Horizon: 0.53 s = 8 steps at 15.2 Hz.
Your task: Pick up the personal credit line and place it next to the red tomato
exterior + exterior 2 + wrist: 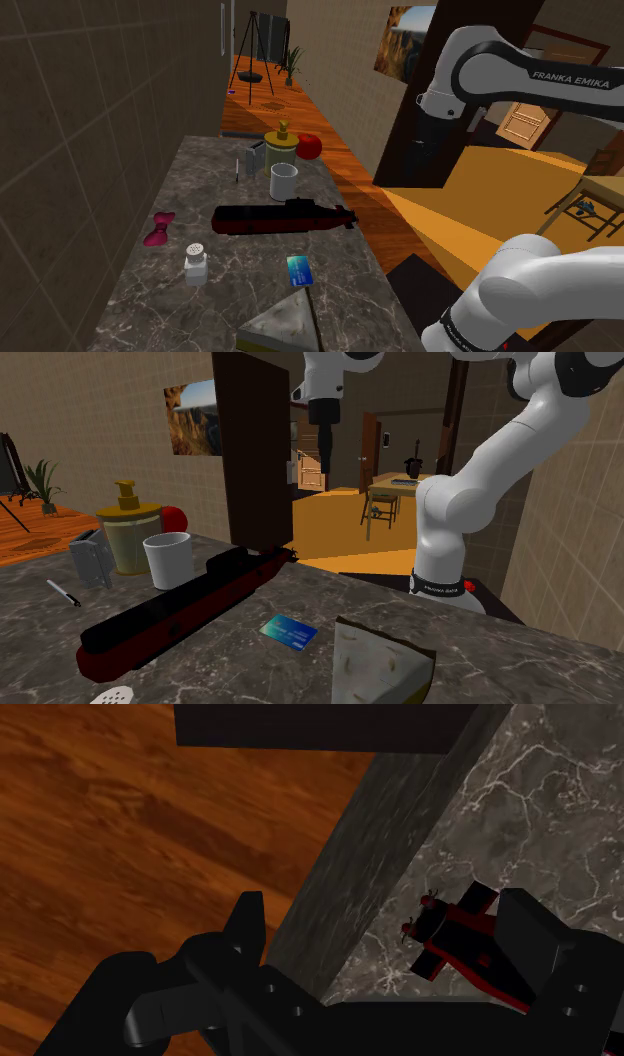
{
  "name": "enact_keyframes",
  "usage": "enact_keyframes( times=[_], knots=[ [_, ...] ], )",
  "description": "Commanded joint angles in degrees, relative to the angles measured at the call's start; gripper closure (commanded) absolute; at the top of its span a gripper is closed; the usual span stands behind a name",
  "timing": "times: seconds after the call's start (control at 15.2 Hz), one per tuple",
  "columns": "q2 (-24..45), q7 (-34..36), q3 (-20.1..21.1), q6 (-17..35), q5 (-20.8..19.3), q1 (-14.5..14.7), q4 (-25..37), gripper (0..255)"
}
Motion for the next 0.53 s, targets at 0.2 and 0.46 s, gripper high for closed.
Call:
enact_keyframes(
  times=[0.2,0.46],
  knots=[
    [-1.8,6.6,4.3,3.2,2.9,0.6,-4.0,0],
    [-2.4,15.4,10.4,8.1,7.0,1.8,-8.1,0]
  ],
)
